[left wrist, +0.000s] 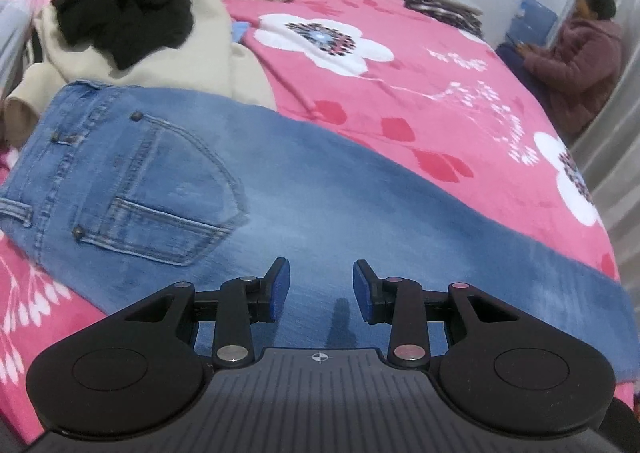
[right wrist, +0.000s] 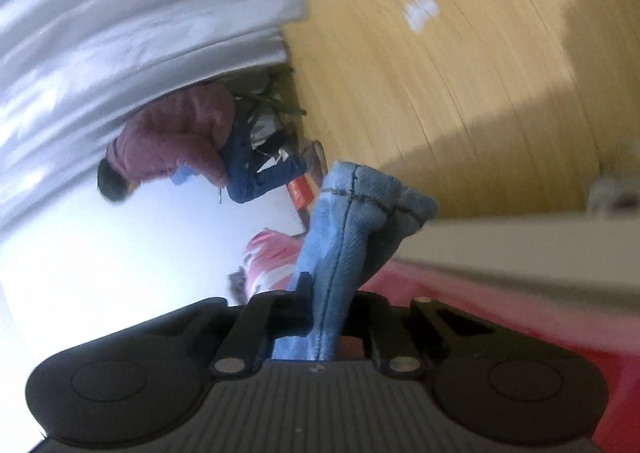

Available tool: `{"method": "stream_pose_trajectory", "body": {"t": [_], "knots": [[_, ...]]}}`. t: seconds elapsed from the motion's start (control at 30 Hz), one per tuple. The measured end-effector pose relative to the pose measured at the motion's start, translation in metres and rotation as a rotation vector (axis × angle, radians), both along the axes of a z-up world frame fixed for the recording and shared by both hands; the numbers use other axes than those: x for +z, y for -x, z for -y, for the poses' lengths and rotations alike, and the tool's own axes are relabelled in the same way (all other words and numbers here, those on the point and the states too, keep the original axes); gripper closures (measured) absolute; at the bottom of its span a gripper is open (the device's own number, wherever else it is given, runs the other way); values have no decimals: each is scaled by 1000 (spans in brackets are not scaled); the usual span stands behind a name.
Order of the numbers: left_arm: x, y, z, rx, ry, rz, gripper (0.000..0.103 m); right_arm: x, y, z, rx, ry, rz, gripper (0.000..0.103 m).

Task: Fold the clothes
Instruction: 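Close the right tool on the jeans cuffs and lift them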

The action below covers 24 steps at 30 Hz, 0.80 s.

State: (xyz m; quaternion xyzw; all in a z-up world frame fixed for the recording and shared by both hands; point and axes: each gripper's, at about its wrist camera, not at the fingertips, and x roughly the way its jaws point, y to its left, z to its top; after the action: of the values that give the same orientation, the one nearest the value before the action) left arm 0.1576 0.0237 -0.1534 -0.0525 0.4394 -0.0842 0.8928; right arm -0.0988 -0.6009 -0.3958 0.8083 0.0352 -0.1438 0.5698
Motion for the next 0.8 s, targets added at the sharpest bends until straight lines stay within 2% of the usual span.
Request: {"method": "stream_pose_trajectory", "body": {"t": [0.13, 0.27, 0.4, 0.5, 0.57, 0.7, 0.73, 0.8], "knots": [[-3, -3, -22, 80, -2, 11, 68, 54, -1, 11, 29, 246, -13, 96], [-7, -2, -44, 147, 65, 3, 68, 112, -14, 14, 81, 442, 60, 96], [-8, 1, -46, 142, 68, 28, 68, 184, -38, -7, 176, 698, 122, 96], [3, 4, -37, 89, 92, 67, 68, 234, -57, -36, 245, 878, 157, 96], [16, 3, -26, 38, 158, 84, 68, 261, -69, -57, 291, 974, 179, 96], [45, -7, 9, -84, 350, 67, 67, 287, -88, -97, 374, 1102, 209, 96], [53, -10, 20, -120, 394, 65, 64, 291, -93, -108, 396, 1141, 194, 96], [72, -12, 48, -197, 416, 95, 54, 295, -101, -130, 444, 1212, 178, 96]]}}
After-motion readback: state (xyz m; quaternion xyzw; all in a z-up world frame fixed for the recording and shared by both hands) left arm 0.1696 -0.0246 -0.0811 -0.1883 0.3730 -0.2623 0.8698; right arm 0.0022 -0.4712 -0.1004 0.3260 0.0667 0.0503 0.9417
